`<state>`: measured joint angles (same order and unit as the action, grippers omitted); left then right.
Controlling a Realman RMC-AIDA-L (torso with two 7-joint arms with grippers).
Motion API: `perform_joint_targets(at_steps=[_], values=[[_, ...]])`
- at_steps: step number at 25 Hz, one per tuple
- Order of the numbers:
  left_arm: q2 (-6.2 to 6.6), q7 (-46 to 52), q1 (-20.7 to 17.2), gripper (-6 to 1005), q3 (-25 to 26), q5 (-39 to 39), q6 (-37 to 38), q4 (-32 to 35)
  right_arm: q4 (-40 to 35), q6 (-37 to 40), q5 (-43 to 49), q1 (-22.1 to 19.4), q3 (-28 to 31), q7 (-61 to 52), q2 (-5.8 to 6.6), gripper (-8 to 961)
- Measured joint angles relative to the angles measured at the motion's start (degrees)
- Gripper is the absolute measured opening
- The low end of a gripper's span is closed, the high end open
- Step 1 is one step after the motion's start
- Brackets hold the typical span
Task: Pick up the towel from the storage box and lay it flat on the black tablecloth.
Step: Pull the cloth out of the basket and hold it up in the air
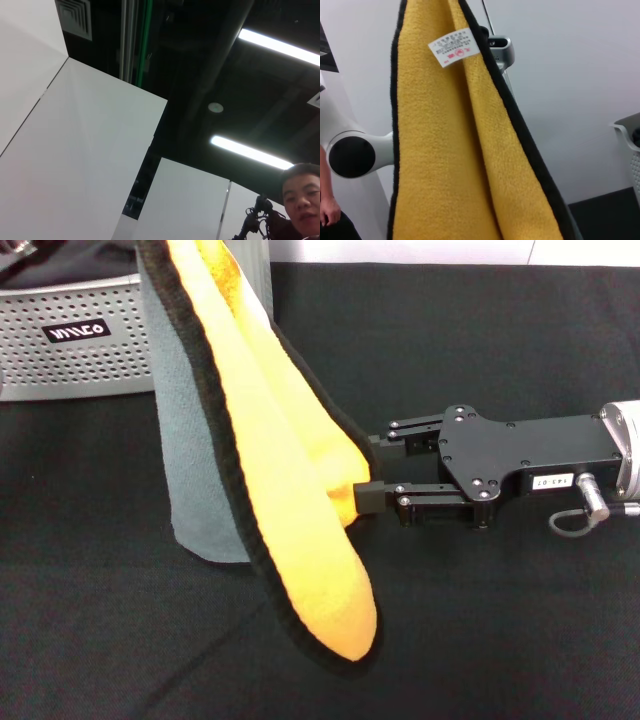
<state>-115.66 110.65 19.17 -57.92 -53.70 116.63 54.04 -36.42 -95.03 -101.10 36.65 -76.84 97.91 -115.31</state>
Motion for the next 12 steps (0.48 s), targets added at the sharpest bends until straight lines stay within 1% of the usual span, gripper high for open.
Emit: perform_joint_targets(at_steps=[4,7,12], values=[[0.0,0.0,-0.1,45,0.0,0.0,0.0,0.0,0.0,0.1,0.1,0.0,0.2,-0.1,0.05,577],[0.0,0.0,-0.1,45,0.0,0.0,0.0,0.0,0.0,0.2,0.2,0.0,0.6,-0.1,0.18,469],[-0.08,-0.1,-0.2,45,-0.1,-0.1,0.0,0.1,0.0,0.5,0.3,0.0,0.9,0.0,0.06,317]])
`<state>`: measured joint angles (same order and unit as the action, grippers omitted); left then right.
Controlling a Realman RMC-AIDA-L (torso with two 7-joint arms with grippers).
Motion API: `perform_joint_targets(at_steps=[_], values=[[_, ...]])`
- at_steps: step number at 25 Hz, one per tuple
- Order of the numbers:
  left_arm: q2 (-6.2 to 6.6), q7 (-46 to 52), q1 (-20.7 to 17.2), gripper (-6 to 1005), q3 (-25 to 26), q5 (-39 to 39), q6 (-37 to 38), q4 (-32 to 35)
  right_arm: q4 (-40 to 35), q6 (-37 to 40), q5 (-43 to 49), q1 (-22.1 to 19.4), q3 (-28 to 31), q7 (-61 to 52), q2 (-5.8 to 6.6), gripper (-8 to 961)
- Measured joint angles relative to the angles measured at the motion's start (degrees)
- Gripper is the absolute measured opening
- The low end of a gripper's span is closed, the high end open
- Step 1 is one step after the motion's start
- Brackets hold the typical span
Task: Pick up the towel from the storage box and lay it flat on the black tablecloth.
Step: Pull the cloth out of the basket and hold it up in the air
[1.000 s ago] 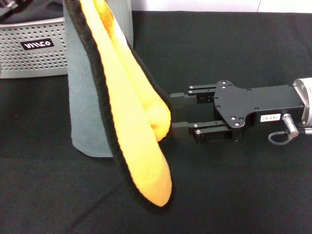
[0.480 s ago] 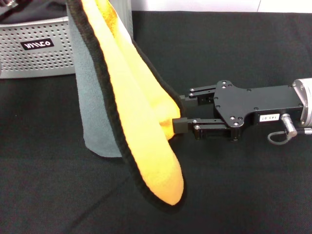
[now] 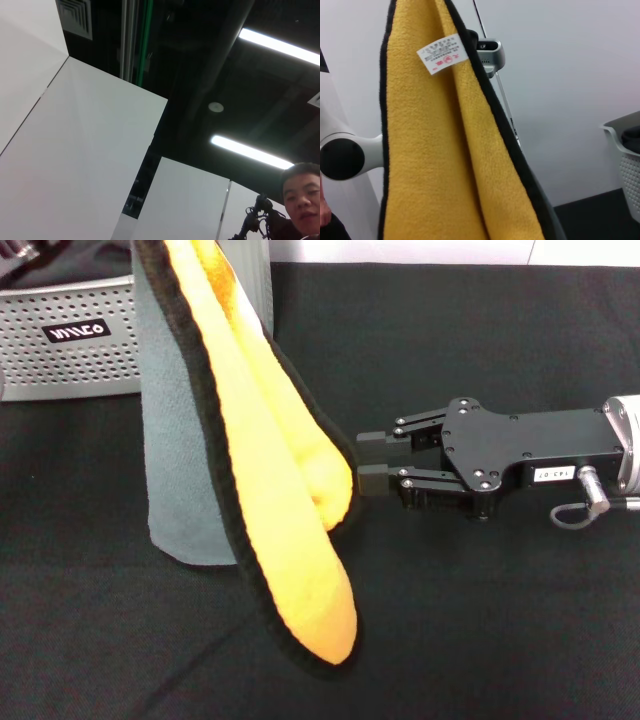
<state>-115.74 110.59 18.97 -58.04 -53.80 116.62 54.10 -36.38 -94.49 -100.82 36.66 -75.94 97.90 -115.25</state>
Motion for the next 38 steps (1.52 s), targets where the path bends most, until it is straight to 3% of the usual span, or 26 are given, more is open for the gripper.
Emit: perform_joint_targets(at_steps=[35,38], values=[[-0.01,-0.6,0.1,44,-0.6,0.1,0.0,-0.2,2.4,0.6,-0.4,1.9,-0.1,-0.1,-0.47,299],[-0.01,-0.6,0.0,44,-0.6,0.1,0.0,-0.2,2.0,0.6,-0.2,2.0,0.0,-0.1,-0.34,240]])
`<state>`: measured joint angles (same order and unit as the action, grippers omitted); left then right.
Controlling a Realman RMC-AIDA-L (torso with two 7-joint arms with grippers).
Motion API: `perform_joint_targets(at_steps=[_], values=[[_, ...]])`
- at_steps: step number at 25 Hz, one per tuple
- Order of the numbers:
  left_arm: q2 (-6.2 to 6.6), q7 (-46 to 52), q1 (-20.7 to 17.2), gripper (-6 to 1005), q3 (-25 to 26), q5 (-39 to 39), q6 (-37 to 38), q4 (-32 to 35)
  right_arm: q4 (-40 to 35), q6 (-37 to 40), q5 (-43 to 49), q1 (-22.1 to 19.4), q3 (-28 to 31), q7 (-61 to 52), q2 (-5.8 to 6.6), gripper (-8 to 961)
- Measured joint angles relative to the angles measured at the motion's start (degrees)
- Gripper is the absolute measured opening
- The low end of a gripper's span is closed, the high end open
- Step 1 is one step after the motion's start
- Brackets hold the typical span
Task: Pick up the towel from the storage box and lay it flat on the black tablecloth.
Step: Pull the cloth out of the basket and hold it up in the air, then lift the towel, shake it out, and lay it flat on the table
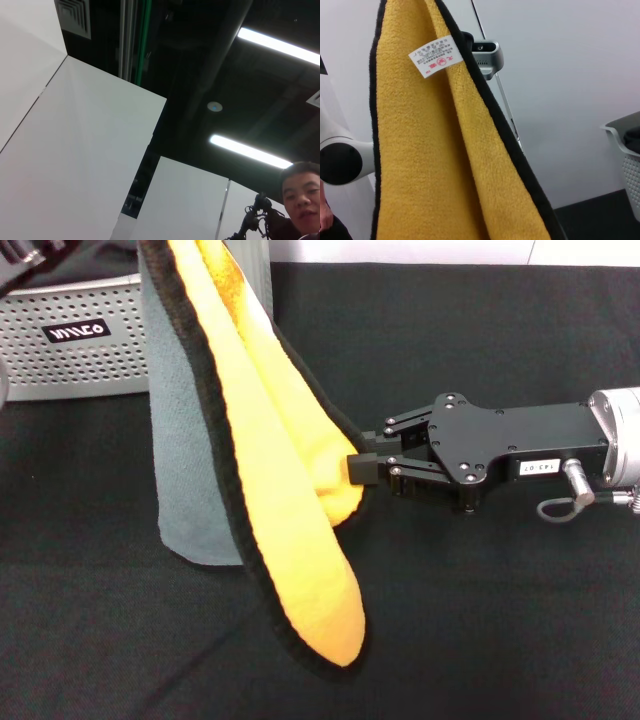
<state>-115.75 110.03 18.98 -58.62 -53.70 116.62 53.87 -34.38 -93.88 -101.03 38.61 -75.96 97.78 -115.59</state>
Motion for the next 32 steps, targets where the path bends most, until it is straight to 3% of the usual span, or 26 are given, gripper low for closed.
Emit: perform_joint_targets(at_steps=[3,11,15,19,25,32], values=[[0.04,0.0,0.0,44,0.0,0.0,0.0,0.0,-0.3,0.1,0.2,-0.2,0.0,0.2,0.09,181],[0.11,0.0,0.0,44,0.4,-0.2,-0.1,-0.4,-0.7,-0.1,0.4,-0.5,0.0,2.6,0.3,161],[0.74,-0.1,0.0,44,0.6,-0.7,-0.1,-2.9,-3.9,0.2,0.8,-1.6,0.0,-0.1,0.61,125],[1.69,-1.4,0.1,44,0.6,-2.3,-0.2,-6.6,-11.7,2.6,2.9,-5.0,0.2,-4.8,0.76,8],[4.19,-4.5,0.2,44,1.0,-8.0,-0.3,-12.0,-24.1,2.5,5.9,-9.9,3.2,-11.6,0.71,12],[4.72,-8.9,-1.5,44,3.9,-17.5,-0.4,-12.2,-39.4,1.6,6.4,-17.2,3.7,-18.8,0.5,17]])
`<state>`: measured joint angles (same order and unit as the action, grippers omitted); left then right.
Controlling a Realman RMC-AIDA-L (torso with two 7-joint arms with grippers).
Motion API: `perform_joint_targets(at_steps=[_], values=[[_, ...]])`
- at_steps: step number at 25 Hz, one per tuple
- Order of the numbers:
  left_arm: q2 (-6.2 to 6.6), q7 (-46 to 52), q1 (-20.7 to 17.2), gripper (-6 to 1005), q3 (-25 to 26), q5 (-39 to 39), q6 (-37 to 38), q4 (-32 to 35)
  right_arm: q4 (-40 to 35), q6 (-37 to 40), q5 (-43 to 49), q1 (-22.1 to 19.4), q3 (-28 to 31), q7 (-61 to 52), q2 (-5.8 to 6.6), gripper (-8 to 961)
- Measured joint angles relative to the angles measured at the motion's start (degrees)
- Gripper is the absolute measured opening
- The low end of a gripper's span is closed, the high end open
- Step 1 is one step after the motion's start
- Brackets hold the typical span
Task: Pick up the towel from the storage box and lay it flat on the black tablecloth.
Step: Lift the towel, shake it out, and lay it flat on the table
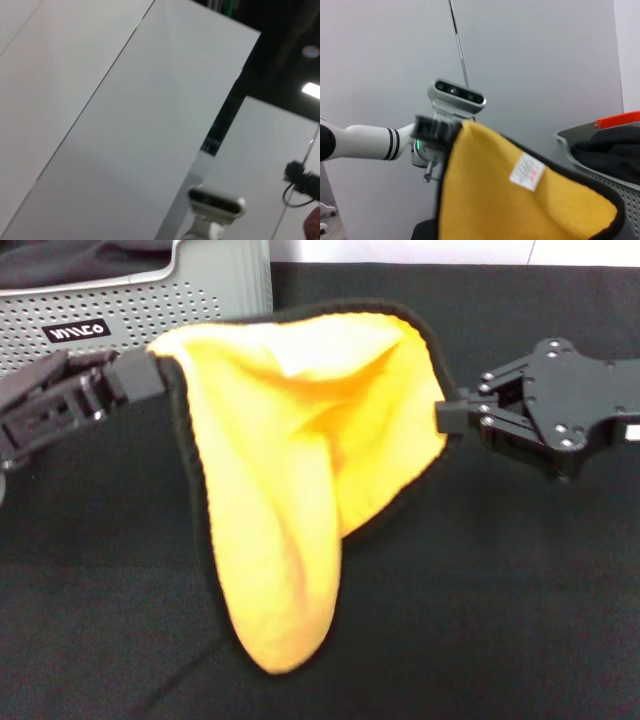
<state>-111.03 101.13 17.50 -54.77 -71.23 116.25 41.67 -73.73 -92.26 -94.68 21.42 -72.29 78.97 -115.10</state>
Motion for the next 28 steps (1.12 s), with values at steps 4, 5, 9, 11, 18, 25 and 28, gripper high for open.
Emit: perform_joint_targets(at_steps=[4,5,9,11,18,25,28], values=[[-0.13,-3.7,-2.0,44,1.6,-4.7,0.0,0.1,-6.9,-2.3,2.1,-4.0,-0.5,-3.2,-0.23,20],[-0.09,-3.8,-2.2,44,1.6,-5.0,0.0,0.2,-7.5,-2.8,2.4,-4.4,-0.5,-3.6,-0.25,21],[0.08,-4.7,-4.4,44,1.7,-6.5,0.1,0.7,-10.9,-6.2,2.9,-6.5,-0.9,-5.4,-0.29,23],[0.17,-5.0,-5.6,44,1.6,-6.6,0.2,1.5,-13.3,-7.1,2.9,-8.0,-1.7,-6.2,-0.29,25],[0.38,-5.0,-10.9,44,1.3,-5.2,0.6,6.6,-25.1,-10.2,2.8,-14.6,-2.8,-8.7,0.29,30],[1.98,-5.5,-16.5,44,-3.5,4.4,0.7,11.8,-34.5,-10.6,-0.3,-19.1,-4.9,-9.1,1.81,35],[2.38,-5.8,-18.9,44,-4.7,7.8,0.8,14.7,-36.3,-10.8,-2.0,-19.9,-5.4,-9.0,2.56,37]])
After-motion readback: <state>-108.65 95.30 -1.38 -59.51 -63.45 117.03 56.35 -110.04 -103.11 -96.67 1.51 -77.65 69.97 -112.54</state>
